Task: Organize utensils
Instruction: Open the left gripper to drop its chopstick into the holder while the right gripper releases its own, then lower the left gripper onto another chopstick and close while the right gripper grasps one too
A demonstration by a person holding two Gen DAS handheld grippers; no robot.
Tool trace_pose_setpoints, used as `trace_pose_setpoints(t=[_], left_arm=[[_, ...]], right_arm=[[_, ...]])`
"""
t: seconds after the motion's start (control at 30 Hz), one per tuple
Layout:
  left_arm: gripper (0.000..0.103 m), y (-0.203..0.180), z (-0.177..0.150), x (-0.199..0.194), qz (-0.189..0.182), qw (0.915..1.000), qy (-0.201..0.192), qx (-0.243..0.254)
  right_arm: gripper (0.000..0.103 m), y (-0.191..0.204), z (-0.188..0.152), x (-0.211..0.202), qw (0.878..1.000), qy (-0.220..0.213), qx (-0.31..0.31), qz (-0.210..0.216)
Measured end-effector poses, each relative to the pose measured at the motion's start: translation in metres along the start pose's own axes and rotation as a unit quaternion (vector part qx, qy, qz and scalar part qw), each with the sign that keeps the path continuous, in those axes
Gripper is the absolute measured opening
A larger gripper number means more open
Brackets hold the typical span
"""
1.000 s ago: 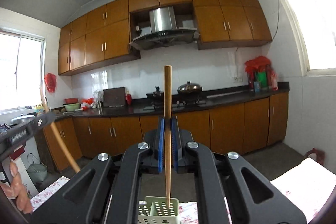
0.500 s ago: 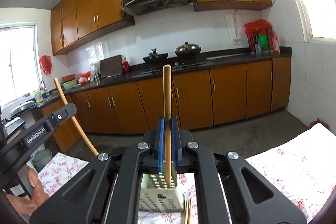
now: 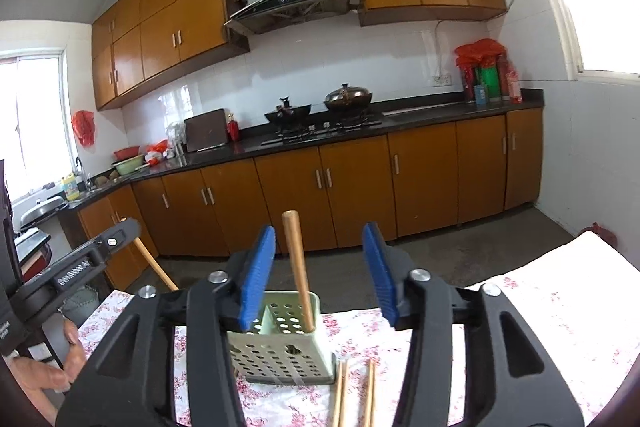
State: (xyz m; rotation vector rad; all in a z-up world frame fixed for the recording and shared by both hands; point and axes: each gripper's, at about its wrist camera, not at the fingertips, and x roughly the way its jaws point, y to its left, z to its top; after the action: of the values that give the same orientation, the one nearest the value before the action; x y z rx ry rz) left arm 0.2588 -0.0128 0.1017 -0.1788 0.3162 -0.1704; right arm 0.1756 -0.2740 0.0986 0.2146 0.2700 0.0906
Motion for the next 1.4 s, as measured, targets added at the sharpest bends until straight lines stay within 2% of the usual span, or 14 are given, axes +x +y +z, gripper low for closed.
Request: trace_pose_setpoints(t=[0.23, 0.4, 0.5, 0.53, 0.67, 0.73, 0.83, 0.87, 0.93, 1.07, 1.17, 1.27, 1.4], left_arm=[[0.057, 0.022, -0.013, -0.053, 0.013, 0.9999, 0.005, 0.005], [0.058, 0.044, -0.038, -0.078, 0.029, 0.9993, 0.024, -0.002], [0.058, 0.053, -0.061, -0.08, 0.045, 0.9975, 0.054, -0.001], [0.058, 0.056, -0.073, -0.079, 0.048, 0.9963, 0.071, -0.002], [0.057, 0.062, -0.115, -0.062, 0.061, 0.9859, 0.156, 0.002], [0.051, 0.066, -0.138, -0.054, 0.059, 0.9784, 0.198, -0.002], [0.043, 0.066, -0.164, -0.046, 0.053, 0.9698, 0.238, -0.003], [0.04, 0.068, -0.172, -0.045, 0.052, 0.9681, 0.245, -0.002], [0.037, 0.067, -0.186, -0.043, 0.048, 0.9638, 0.262, -0.005], [0.035, 0.066, -0.198, -0.041, 0.041, 0.9607, 0.275, -0.009], [0.035, 0.064, -0.201, -0.037, 0.039, 0.9595, 0.279, -0.005], [0.035, 0.061, -0.203, -0.035, 0.038, 0.9582, 0.284, -0.002], [0.034, 0.057, -0.205, -0.032, 0.033, 0.9567, 0.289, 0.006]], right_arm=[[0.051, -0.034, -0.022, -0.035, 0.998, 0.037, 0.023, -0.039], [0.051, -0.051, -0.067, -0.029, 0.991, 0.118, 0.035, -0.056], [0.047, -0.052, -0.104, -0.013, 0.981, 0.187, 0.035, -0.044], [0.039, -0.051, -0.118, -0.007, 0.976, 0.212, 0.032, -0.041], [0.023, -0.041, -0.168, 0.015, 0.956, 0.291, 0.024, -0.02], [0.022, -0.033, -0.184, 0.022, 0.95, 0.312, 0.015, -0.014], [0.021, -0.025, -0.2, 0.028, 0.945, 0.326, -0.005, -0.017], [0.017, -0.022, -0.203, 0.027, 0.947, 0.32, -0.015, -0.025], [0.016, -0.028, -0.203, 0.026, 0.948, 0.319, -0.005, -0.023], [0.016, -0.034, -0.197, 0.023, 0.953, 0.302, 0.017, -0.019], [0.016, -0.034, -0.199, 0.025, 0.951, 0.308, 0.003, -0.026], [0.012, -0.035, -0.206, 0.03, 0.949, 0.314, 0.002, -0.033], [0.008, -0.029, -0.206, 0.029, 0.949, 0.311, -0.032, -0.049]])
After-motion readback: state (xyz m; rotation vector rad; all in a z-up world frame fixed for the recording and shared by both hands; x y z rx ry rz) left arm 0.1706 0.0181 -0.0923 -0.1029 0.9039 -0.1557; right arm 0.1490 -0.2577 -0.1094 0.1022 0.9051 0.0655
